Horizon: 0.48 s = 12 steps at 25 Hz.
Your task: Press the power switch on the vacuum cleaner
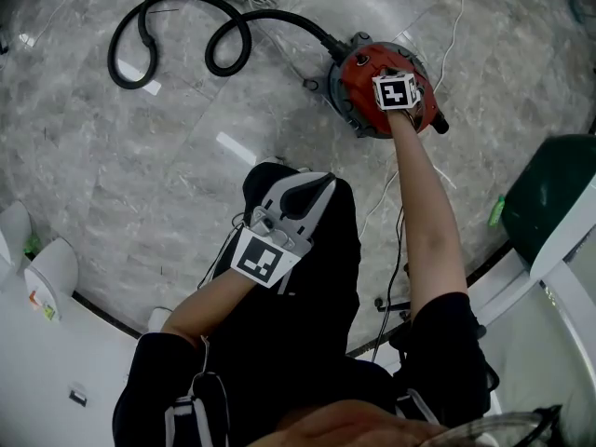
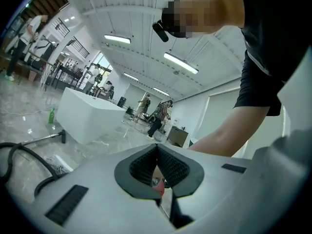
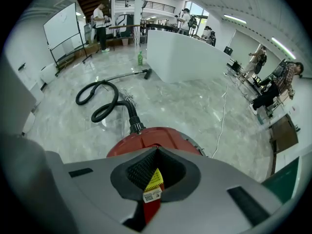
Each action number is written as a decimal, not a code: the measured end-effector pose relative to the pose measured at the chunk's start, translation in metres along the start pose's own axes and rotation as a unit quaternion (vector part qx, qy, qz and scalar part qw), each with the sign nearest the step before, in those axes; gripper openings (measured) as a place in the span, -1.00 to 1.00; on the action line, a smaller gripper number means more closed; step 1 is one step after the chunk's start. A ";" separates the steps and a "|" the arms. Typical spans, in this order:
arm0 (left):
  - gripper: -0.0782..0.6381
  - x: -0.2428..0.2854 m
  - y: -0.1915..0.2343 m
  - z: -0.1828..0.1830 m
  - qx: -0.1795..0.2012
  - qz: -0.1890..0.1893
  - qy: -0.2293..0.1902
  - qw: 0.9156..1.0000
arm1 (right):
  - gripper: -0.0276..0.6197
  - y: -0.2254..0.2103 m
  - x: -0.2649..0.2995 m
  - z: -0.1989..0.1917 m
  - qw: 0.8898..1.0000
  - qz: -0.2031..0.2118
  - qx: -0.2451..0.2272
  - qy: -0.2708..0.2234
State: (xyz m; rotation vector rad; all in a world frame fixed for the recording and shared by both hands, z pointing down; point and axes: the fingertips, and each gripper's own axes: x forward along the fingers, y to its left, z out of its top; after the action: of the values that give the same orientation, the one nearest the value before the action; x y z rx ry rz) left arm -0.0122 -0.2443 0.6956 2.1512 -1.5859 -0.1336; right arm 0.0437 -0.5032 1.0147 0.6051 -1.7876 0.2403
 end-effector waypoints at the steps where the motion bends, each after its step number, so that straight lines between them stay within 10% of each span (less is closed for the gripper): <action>1: -0.73 0.001 0.000 0.000 -0.001 -0.004 -0.001 1.000 | -0.86 -0.001 0.000 0.002 1.000 0.002 0.004 0.000; 7: -0.73 -0.012 -0.007 0.011 0.010 -0.009 -0.006 1.000 | -0.86 -0.005 0.005 0.001 0.999 -0.045 -0.021 0.010; 12: -0.73 -0.041 0.002 0.037 -0.014 0.016 0.005 1.000 | -0.86 -0.015 -0.048 0.002 0.986 -0.101 0.085 -0.098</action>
State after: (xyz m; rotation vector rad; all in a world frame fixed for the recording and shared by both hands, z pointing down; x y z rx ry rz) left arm -0.0404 -0.2185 0.6561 2.1013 -1.6036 -0.1337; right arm 0.0591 -0.5038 0.9664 0.9548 -1.8891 0.2015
